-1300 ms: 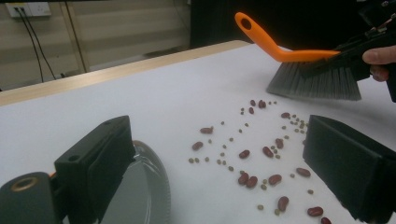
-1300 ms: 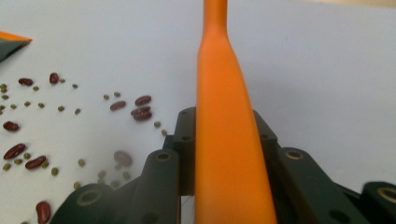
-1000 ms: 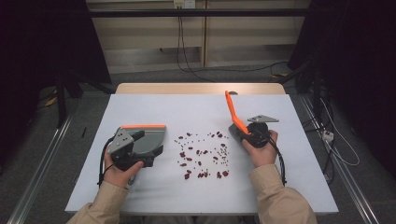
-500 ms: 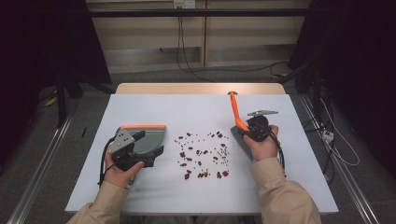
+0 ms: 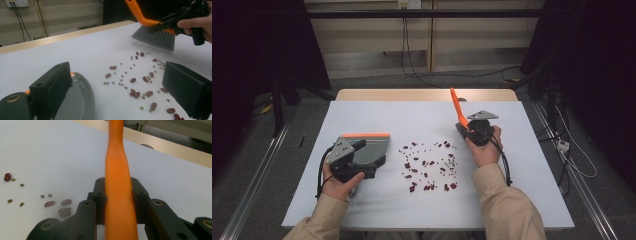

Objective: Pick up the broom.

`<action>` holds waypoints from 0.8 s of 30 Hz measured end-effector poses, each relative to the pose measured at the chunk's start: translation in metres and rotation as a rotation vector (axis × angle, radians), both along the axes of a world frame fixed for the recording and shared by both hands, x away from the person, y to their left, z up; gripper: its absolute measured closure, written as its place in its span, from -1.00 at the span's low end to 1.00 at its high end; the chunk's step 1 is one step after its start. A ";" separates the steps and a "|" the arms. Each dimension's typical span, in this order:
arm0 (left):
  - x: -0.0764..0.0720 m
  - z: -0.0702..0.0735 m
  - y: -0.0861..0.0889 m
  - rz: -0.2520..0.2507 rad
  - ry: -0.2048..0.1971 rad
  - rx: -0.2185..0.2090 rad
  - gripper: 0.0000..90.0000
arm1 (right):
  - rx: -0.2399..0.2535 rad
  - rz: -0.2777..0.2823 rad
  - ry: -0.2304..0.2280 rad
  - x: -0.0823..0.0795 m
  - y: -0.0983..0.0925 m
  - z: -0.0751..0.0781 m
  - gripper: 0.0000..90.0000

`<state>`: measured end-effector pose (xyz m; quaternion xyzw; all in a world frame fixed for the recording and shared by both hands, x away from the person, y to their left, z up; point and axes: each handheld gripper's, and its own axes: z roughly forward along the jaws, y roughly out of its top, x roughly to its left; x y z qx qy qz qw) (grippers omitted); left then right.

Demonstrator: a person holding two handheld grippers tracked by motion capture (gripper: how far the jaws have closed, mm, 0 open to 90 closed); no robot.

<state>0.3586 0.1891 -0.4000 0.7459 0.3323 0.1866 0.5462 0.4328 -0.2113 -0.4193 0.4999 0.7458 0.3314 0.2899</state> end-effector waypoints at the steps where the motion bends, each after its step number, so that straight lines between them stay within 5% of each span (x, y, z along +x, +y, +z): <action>1: 0.000 0.000 0.001 0.002 -0.003 0.002 -0.81 | -0.011 0.016 0.005 0.002 0.004 -0.003 0.59; 8: 0.000 0.000 0.008 0.020 -0.001 0.000 -0.81 | -0.061 0.136 0.018 0.000 0.027 -0.010 0.59; 24: -0.001 -0.001 0.011 0.022 0.008 0.003 -0.82 | -0.084 0.376 0.022 -0.027 0.040 -0.007 0.58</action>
